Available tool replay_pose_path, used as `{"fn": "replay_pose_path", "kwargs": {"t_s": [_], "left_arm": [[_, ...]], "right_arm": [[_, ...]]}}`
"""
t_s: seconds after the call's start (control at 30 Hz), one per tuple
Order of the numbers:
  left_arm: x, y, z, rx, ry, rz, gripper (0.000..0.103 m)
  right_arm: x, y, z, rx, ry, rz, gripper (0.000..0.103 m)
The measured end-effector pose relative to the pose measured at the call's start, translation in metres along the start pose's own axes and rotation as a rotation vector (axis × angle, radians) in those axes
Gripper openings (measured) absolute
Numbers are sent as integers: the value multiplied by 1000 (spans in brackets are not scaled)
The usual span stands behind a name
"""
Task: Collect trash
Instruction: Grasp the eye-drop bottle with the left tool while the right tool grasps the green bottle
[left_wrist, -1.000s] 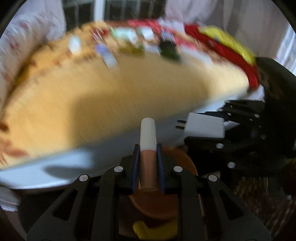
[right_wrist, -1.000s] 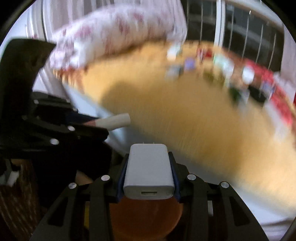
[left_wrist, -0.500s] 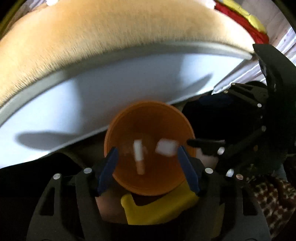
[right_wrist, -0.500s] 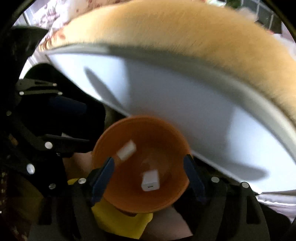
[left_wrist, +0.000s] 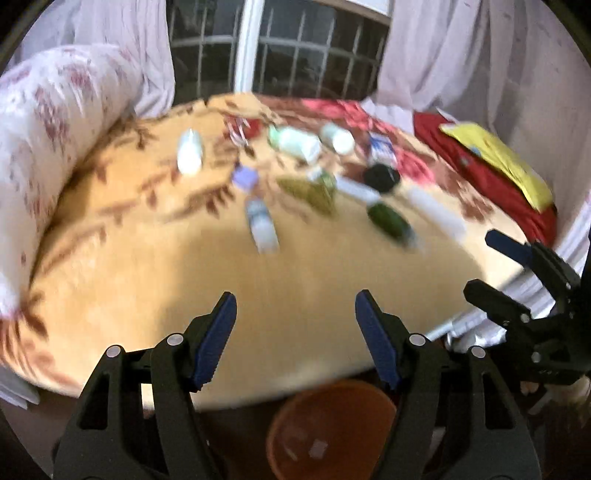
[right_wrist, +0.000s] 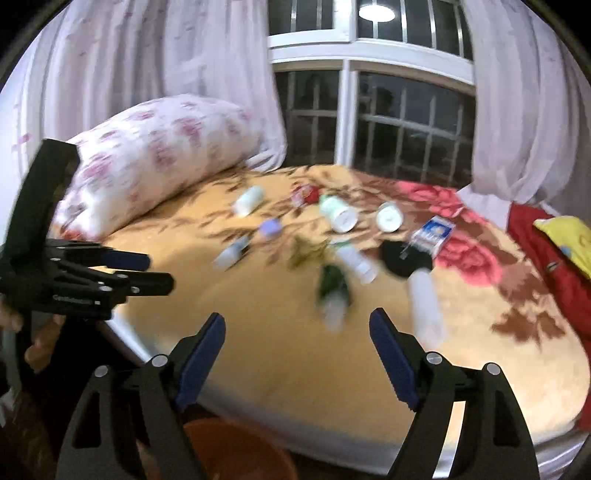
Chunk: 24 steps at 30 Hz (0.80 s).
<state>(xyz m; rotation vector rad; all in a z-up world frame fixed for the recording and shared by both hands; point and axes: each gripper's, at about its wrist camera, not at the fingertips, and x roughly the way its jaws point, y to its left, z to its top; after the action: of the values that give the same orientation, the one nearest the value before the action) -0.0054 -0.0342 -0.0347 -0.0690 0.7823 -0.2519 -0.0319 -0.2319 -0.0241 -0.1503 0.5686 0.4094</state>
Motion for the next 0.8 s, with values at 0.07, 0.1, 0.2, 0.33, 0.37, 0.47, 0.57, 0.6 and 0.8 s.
{"fn": "replay_pose_path", "kwargs": {"t_s": [0.07,0.1,0.2,0.33,0.37,0.47,0.57,0.6,0.8], "left_arm": [[10,2,9,-8,-22,28,66],[18,5,16,-20,-26,39,66],[32,15,29,-54,-14,44,66],[57,16,40,-62,1,69,66],[59,15,39,-62,6,73,66],[84,17,43,-80,34,96,66],[106,19,46,-100,62,112,60],[112,20,46,-101,70,123,56],[112,36,43,-157,48,104,23]], "right_arm": [[16,-15,13,28,8,-16,79],[24,-16,16,35,8,-21,79],[41,-25,17,36,4,-53,79],[50,-28,16,50,2,-71,79],[51,-29,16,56,0,-69,79],[53,-31,17,59,-5,-72,79],[54,-30,12,44,0,-83,79],[54,-30,11,42,3,-82,79],[54,-34,6,57,5,-73,80]]}}
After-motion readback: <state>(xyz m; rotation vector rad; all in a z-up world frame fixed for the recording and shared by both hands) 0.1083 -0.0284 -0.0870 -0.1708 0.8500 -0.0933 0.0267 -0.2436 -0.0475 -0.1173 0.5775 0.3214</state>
